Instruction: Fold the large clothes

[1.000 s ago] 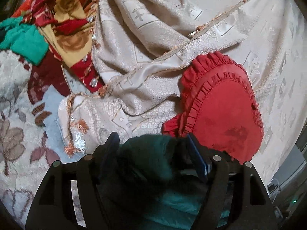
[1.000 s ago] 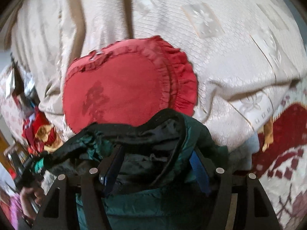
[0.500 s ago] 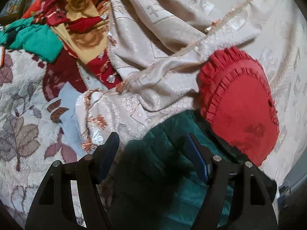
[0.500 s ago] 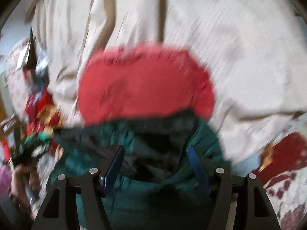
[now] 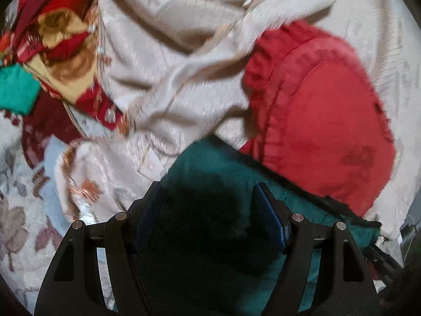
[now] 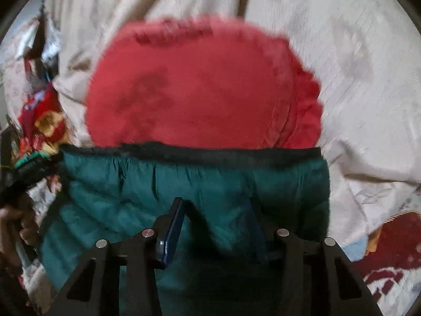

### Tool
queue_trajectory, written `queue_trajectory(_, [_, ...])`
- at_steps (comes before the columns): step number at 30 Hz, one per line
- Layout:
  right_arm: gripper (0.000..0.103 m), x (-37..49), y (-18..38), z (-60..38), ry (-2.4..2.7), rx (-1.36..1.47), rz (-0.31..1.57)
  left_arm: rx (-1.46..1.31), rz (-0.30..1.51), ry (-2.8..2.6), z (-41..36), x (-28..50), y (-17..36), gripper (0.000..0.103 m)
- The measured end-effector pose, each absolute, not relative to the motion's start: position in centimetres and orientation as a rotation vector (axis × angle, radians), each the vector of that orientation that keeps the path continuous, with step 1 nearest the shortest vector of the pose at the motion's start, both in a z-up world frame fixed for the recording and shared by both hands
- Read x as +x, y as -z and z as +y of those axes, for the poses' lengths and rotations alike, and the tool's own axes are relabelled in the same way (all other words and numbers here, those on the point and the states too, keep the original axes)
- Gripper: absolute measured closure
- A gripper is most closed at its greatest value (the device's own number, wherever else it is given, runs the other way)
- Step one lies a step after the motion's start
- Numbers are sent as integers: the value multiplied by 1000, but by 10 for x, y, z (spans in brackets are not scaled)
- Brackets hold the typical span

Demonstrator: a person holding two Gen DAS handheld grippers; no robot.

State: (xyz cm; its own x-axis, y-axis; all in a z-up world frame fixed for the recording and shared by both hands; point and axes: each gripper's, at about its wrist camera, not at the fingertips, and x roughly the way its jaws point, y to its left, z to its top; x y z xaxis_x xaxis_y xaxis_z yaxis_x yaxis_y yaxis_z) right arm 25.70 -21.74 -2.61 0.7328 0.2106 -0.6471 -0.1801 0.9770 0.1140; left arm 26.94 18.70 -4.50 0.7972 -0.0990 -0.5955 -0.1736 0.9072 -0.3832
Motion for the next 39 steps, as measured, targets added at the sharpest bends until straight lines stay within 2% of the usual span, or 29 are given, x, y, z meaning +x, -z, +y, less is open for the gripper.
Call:
queue_trajectory(6, [57, 299, 73, -239, -154, 81, 814, -394, 799, -41, 183, 288, 95, 31])
queue_trajectory(10, [57, 312, 96, -236, -175, 42, 909, -362, 793, -61, 177, 286, 103, 30])
queue_trajectory(16, [56, 307, 101, -239, -176, 37, 899, -372, 802, -48, 177, 281, 102, 30])
queue_trajectory(21, [55, 294, 93, -233, -161, -13, 868, -372, 792, -69, 181, 274, 79, 30])
queue_trajectory(28, [54, 238, 34, -225, -186, 111, 729, -265, 692, 91, 132, 229, 35, 30])
queue_trajectory(30, [44, 222, 22, -217, -208, 88, 702, -214, 704, 158, 111, 219, 33, 30])
queue_trajectory(32, [18, 207, 22, -209, -199, 56, 687, -133, 792, 173, 90, 220, 49, 30])
queue_trajectory(34, [15, 205, 37, -209, -198, 54, 729, -34, 882, 138, 75, 227, 73, 29])
queue_trajectory(37, [10, 220, 84, -201, -192, 75, 956, 12, 878, 111, 67, 228, 76, 28])
queue_trajectory(39, [4, 215, 93, -197, -181, 41, 897, 9, 884, 108, 68, 230, 76, 27])
